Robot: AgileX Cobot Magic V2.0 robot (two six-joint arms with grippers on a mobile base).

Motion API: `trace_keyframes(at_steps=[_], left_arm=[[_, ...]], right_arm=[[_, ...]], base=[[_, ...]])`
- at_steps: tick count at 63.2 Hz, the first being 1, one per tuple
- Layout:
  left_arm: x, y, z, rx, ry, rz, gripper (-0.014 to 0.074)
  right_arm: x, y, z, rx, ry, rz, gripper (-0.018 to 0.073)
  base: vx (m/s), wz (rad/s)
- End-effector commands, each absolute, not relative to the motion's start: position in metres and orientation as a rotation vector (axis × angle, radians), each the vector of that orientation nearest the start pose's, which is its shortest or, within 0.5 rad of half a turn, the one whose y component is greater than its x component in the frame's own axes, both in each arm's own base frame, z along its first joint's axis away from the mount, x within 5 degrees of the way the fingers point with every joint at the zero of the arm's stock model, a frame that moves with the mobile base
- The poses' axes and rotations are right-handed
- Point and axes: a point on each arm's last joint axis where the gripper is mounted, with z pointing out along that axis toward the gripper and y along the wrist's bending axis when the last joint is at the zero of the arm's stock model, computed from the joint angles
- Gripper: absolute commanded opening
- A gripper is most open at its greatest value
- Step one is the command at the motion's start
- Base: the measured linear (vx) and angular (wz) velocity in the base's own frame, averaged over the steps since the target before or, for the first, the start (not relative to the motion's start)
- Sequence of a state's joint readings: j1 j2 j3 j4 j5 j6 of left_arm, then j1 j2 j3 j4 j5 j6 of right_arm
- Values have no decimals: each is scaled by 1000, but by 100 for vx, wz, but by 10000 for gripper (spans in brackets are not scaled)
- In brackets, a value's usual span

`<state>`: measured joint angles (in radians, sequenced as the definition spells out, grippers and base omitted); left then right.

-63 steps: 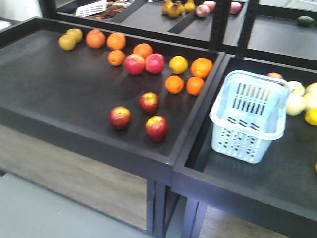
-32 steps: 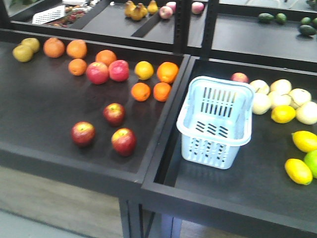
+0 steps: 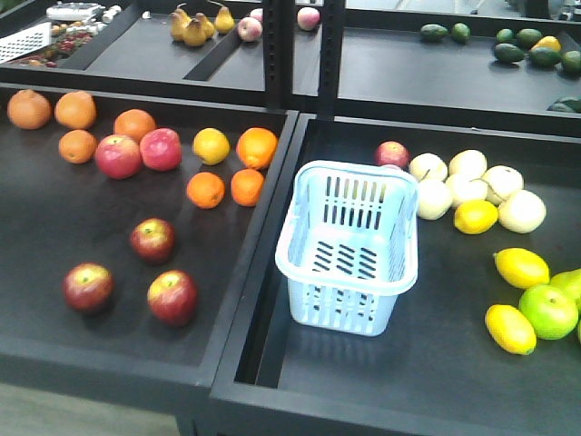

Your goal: Pick three apples into basket with both arms

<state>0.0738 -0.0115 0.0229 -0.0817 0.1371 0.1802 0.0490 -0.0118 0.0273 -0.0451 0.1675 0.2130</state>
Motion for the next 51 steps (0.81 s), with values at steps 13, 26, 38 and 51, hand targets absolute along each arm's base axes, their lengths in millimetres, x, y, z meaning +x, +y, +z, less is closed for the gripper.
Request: trace_keyframes(at_steps=[13, 26, 38, 51], left_arm=[[56, 3, 198, 18, 1558, 121, -6], [56, 3, 198, 18, 1558, 121, -6], [56, 3, 198, 18, 1558, 121, -6], [56, 3, 198, 18, 1558, 121, -6]], right_arm=[[56, 2, 192, 88, 1595, 155, -4], [56, 2, 192, 88, 1595, 155, -4], [56, 2, 192, 88, 1595, 155, -4], [56, 2, 192, 88, 1595, 155, -4]], base=[[13, -16], [11, -18], [8, -14], [6, -10]])
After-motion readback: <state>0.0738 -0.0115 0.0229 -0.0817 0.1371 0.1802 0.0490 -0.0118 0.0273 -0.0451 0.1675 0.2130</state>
